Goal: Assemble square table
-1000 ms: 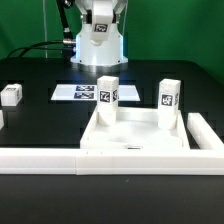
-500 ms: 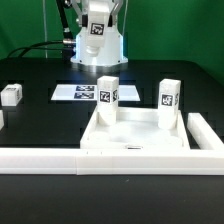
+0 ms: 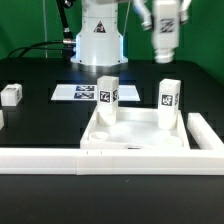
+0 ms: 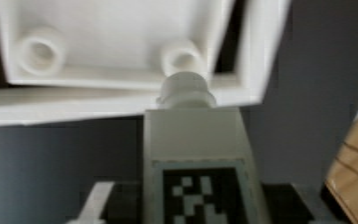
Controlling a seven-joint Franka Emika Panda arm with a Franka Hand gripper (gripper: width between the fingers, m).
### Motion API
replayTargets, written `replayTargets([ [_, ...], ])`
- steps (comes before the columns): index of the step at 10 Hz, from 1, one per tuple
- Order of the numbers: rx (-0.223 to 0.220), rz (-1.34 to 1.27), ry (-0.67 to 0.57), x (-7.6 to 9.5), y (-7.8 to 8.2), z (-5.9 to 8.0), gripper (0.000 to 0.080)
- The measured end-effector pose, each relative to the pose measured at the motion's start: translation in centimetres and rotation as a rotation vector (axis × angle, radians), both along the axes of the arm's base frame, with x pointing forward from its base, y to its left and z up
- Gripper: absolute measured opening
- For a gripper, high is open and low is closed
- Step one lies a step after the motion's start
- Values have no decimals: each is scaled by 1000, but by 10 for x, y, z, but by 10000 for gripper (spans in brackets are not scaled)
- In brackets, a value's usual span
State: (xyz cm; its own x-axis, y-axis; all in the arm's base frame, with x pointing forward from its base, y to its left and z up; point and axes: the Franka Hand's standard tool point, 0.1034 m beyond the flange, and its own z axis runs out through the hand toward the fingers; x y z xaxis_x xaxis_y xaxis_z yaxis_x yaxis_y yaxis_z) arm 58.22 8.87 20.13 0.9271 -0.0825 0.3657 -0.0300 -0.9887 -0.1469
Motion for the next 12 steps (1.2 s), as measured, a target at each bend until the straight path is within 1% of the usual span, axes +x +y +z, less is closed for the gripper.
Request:
replayTargets([
  [1, -26, 32, -60, 0, -7, -3, 287],
  [2, -21, 21, -35, -5, -9, -8, 287],
  [4, -21, 24, -36, -4, -7, -8, 287],
  [5, -22, 24, -32, -4, -6, -13, 287],
  [6, -42, 39, -36, -1, 6, -32, 287],
  [7, -53, 59, -31, 14, 13, -48, 287],
  [8, -57, 60, -37, 29, 11, -63, 287],
  [9, -63, 64, -55, 34, 6, -78, 287],
  [10, -62, 60, -63, 33, 7, -87, 287],
  [12, -62, 63, -59, 33, 8, -87, 287],
])
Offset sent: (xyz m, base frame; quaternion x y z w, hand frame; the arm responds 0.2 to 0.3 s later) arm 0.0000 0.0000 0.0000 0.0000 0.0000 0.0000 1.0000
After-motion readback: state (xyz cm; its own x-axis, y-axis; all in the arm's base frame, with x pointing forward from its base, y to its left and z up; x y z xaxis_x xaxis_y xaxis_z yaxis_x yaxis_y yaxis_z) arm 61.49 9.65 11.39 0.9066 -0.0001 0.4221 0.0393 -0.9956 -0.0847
